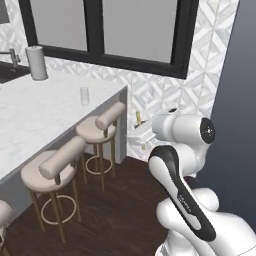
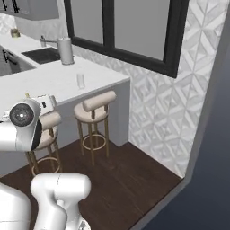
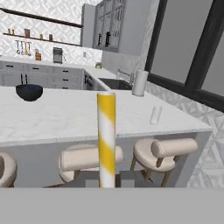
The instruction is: Take a straw from the drawer in front and place it inside the glass cup on the dining counter.
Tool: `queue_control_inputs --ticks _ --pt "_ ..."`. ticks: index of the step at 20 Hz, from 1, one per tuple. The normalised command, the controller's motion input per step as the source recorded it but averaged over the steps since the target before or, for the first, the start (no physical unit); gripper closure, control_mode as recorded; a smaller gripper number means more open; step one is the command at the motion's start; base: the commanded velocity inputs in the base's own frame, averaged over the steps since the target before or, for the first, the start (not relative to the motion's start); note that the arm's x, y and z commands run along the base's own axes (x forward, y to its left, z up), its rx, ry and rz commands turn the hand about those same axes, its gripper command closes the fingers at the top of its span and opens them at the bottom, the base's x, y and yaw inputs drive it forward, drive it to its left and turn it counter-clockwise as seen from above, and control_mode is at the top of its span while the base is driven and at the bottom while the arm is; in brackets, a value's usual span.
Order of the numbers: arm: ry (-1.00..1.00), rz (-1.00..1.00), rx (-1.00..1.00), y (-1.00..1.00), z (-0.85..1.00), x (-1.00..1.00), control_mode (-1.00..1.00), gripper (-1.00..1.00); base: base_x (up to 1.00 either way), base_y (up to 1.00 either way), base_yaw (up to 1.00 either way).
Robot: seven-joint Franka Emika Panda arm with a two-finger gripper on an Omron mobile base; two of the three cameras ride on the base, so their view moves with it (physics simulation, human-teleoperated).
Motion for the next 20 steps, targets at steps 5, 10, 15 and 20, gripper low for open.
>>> queue_control_inputs --ticks 5,10,15,20 --pt "0.00 0.00 0.00 0.00 0.00 0.00 1.00 1.00 0.83 -0.56 0.37" --pt "0.00 0.00 0.00 0.00 0.00 0.00 1.00 1.00 0.85 -0.29 0.35" --pt "0.00 0.00 0.00 0.00 0.00 0.00 1.00 1.00 0.64 -0.26 0.39" --pt "0.00 0.00 0.00 0.00 0.00 0.00 1.00 1.00 0.38 -0.10 0.40"
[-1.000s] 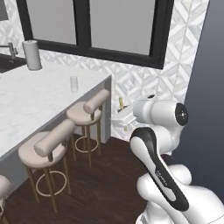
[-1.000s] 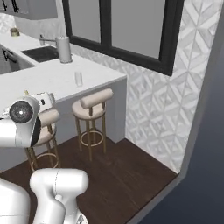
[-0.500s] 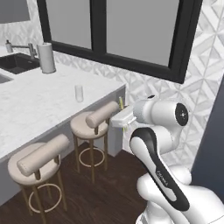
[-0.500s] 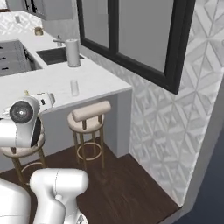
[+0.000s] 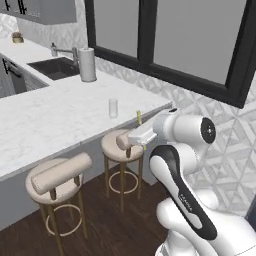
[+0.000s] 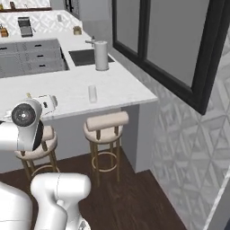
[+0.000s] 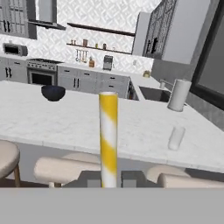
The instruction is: Take a straw from the drawer in front and place it inside the glass cup on the dining counter.
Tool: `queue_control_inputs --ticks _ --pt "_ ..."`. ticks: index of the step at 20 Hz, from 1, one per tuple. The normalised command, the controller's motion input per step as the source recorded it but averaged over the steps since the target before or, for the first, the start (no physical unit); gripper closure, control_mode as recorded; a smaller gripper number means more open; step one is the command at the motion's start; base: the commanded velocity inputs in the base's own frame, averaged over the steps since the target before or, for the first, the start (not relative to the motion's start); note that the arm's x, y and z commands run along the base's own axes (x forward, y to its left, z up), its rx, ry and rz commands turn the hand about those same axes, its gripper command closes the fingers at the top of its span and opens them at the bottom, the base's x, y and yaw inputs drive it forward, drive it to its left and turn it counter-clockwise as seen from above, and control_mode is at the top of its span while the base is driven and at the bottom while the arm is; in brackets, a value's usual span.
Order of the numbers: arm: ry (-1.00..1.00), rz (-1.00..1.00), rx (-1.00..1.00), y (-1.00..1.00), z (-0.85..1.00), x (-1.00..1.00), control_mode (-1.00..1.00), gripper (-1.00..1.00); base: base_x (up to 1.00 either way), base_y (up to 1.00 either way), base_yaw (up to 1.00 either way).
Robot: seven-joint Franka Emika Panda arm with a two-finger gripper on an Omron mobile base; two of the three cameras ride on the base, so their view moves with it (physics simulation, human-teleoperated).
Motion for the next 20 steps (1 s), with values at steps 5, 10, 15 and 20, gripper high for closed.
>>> queue_control_inputs --ticks 5,10,15,20 --pt "0.00 0.00 0.00 0.00 0.00 0.00 1.00 1.00 0.65 -0.21 0.36" --pt "0.00 0.00 0.00 0.00 0.00 0.00 1.00 1.00 0.90 -0.31 0.29" --pt "0.00 0.00 0.00 0.00 0.00 0.00 1.00 1.00 0.82 -0.12 0.20" --pt "0.00 0.00 0.00 0.00 0.00 0.00 1.00 1.00 0.83 -0.04 0.14"
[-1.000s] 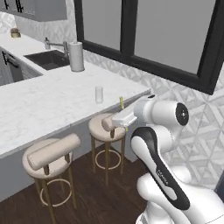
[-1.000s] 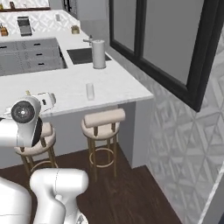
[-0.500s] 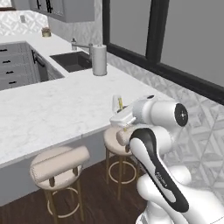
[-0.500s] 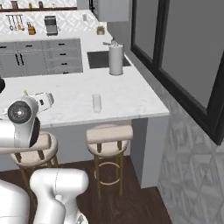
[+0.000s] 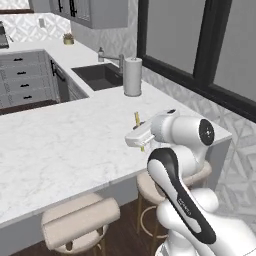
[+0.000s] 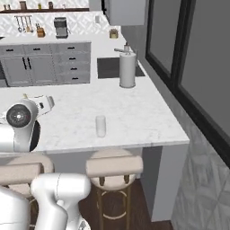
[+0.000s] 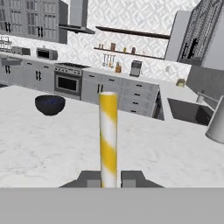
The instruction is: Take a straw from the drawer in front and place it inside the glass cup on the dining counter.
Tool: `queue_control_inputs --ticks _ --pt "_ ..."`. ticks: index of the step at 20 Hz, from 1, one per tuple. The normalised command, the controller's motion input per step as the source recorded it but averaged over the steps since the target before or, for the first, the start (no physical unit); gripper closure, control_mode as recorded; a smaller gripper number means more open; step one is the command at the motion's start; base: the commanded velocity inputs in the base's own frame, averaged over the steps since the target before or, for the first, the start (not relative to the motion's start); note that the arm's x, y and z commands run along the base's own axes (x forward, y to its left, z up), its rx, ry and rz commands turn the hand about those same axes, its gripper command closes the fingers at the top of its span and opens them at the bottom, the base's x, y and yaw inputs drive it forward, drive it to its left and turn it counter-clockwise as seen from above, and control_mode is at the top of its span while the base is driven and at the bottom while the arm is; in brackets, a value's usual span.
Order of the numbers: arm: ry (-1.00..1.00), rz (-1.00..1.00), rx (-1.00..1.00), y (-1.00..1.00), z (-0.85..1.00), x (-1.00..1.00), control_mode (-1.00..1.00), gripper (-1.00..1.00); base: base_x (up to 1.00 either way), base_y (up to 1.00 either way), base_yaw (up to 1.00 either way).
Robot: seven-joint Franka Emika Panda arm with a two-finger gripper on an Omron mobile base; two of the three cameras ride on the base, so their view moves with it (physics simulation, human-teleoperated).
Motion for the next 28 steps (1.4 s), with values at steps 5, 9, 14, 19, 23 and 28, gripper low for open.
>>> queue_control_inputs --ticks 5,9,14,19,23,28 --pt "0.00 0.00 0.00 0.00 0.00 0.00 1.00 1.00 0.51 -0.36 0.17" --pt "0.00 0.00 0.00 0.00 0.00 0.00 1.00 1.00 0.42 -0.47 0.22" --pt "0.00 0.00 0.00 0.00 0.00 0.00 1.00 1.00 0.60 -0.31 0.24" --pt "0.00 0.00 0.00 0.00 0.00 0.00 1.00 1.00 0.68 -0.20 0.22" --pt "0.00 0.00 0.00 0.00 0.00 0.00 1.00 1.00 0.55 -0.12 0.18" --pt "-0.25 0.22 -0.03 -0.13 0.07 0.18 -1.00 1.00 0.08 -0.01 0.03"
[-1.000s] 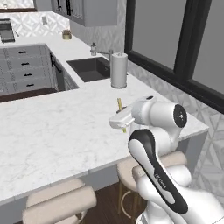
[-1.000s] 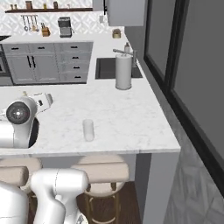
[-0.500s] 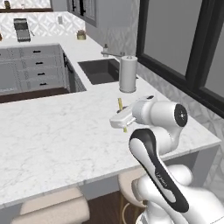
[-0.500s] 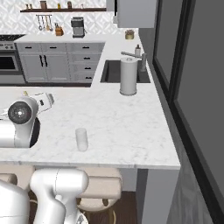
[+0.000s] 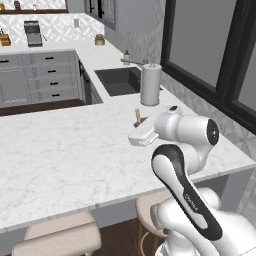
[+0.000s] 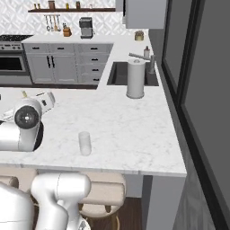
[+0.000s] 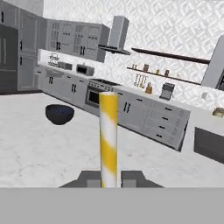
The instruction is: Take a straw from the drawer in front and place it inside the glass cup on the dining counter.
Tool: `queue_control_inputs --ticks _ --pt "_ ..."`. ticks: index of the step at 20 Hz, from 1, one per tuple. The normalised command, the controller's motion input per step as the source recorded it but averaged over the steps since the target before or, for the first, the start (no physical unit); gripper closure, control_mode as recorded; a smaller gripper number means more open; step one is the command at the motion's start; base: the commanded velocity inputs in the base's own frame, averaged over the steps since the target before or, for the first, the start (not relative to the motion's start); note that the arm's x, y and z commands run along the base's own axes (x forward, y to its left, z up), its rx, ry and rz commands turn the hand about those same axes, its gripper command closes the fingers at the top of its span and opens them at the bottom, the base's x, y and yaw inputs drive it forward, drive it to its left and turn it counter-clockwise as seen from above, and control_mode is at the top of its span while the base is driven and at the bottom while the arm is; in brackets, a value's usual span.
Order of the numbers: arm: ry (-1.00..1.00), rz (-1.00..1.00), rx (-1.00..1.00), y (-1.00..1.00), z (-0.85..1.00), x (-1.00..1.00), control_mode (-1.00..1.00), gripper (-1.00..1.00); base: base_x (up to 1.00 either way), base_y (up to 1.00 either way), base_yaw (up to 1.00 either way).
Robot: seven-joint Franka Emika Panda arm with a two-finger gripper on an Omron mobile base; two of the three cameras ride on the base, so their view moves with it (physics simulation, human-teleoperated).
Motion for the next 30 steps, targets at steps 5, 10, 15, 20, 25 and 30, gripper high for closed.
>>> queue_control_inputs --ticks 5,10,15,20,25,30 --pt "-0.27 0.36 -0.03 -0.37 0.14 0.30 -1.00 1.00 0.00 0.00 0.00" --pt "-0.03 0.33 0.00 -0.40 0.00 0.51 -1.00 1.00 0.00 0.00 0.00" --pt "0.01 0.31 0.00 -0.46 0.00 0.34 -1.00 1.00 0.00 0.00 0.00" --pt "0.00 0.24 0.02 -0.40 0.00 0.01 -1.00 1.00 0.00 0.00 0.00" --pt "0.04 0.10 0.03 -0.29 0.00 0.00 -1.00 1.00 0.00 0.00 0.00" --pt "0.11 0.02 0.01 -0.25 -0.04 0.00 -1.00 1.00 0.00 0.00 0.00"
